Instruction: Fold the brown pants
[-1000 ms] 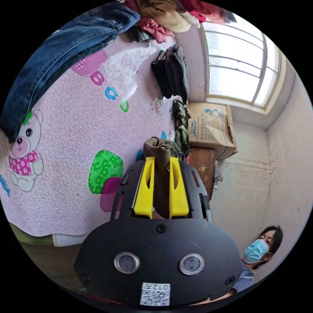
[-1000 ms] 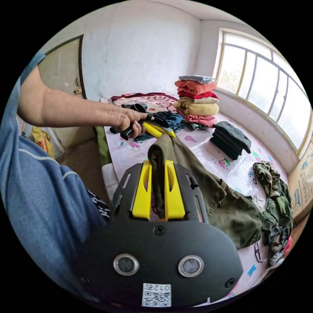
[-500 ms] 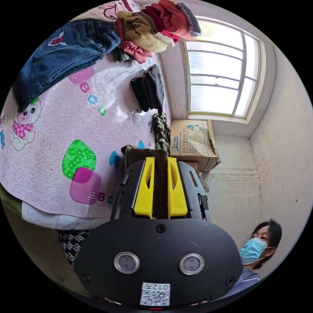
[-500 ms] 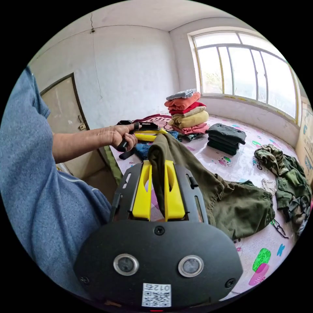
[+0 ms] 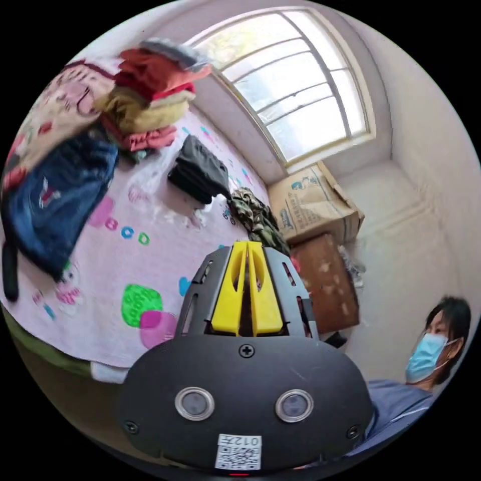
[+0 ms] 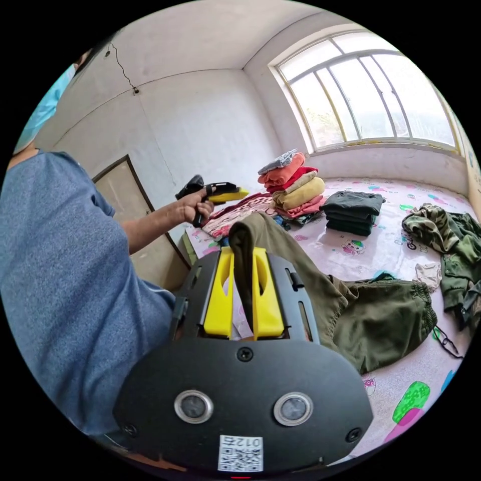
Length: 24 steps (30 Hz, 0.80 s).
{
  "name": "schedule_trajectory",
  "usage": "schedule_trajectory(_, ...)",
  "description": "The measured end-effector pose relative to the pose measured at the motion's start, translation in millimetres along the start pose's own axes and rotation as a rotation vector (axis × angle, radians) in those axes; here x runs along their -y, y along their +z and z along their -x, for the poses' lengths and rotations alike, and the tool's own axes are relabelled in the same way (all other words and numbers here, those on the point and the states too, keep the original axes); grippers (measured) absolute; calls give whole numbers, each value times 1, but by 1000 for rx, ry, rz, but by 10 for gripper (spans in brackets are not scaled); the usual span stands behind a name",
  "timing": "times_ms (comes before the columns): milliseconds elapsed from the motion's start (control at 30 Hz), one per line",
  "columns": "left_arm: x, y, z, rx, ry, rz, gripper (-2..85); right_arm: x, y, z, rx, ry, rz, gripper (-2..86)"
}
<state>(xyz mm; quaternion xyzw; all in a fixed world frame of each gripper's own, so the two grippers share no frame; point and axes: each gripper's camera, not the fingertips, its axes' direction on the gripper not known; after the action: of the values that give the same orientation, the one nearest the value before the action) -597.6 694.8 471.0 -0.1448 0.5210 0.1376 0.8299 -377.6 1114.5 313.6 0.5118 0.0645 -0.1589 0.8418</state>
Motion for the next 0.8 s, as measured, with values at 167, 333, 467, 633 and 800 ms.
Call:
schedule_trajectory(167,56,109,-116,16,539,412,6,-22,10,1,40,-48,110,47)
schedule_trajectory(333,22,282,-199,-61,1012,906,4,-49,9,-8,69,-1,130,45)
schedule_trajectory(467,-26,414,-220,-2,1226,1084,4,-71,-7,-18,64,57,96,45)
schedule_trajectory(633,-64,519,-225,-21,1289,1218,3,-102,-24,-24,81,100,84,47)
schedule_trajectory(800,-108,578,-212,-1,1312,1383,3,-135,-47,-32,67,133,61,47)
